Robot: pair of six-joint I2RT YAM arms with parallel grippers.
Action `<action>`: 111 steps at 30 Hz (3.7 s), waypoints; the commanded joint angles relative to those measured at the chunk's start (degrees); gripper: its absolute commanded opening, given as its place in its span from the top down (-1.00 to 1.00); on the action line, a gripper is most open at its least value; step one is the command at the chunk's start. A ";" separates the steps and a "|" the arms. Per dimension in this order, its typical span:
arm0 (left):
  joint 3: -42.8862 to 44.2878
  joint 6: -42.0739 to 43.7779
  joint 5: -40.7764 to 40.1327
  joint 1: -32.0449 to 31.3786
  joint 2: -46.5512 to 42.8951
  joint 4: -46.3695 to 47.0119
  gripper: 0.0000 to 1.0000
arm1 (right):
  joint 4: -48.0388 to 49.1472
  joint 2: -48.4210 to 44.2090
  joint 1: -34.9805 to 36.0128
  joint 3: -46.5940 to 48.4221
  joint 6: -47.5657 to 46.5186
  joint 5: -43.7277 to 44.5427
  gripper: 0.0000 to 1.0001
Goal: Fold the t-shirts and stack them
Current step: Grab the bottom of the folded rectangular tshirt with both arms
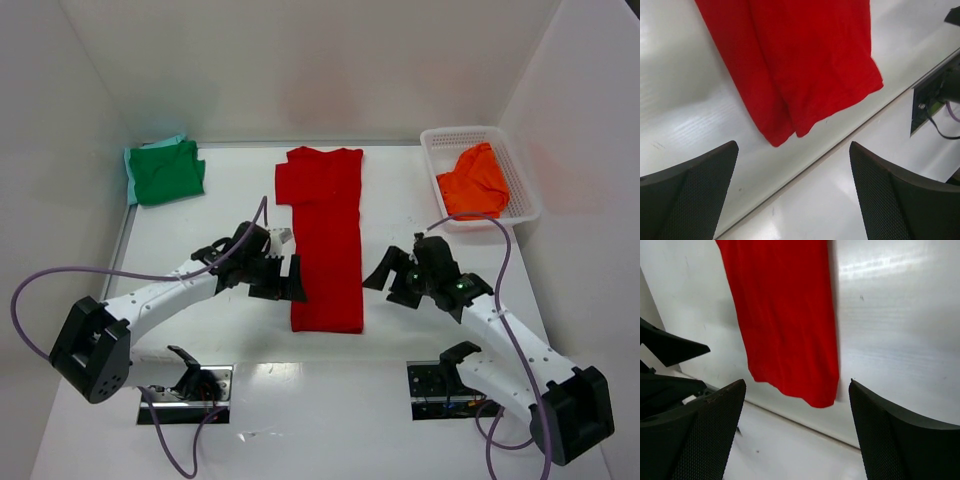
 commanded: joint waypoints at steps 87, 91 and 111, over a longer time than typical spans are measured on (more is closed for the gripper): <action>-3.63 -12.68 4.40 0.29 17.07 6.38 1.00 | 11.67 14.65 13.15 -4.97 6.31 2.35 1.00; -0.91 -10.52 3.46 0.29 15.06 3.06 1.00 | 9.47 12.19 13.15 -3.48 6.84 4.18 1.00; 19.49 3.17 10.08 12.59 20.75 -5.12 1.00 | 5.95 21.94 1.20 14.18 -3.27 4.05 1.00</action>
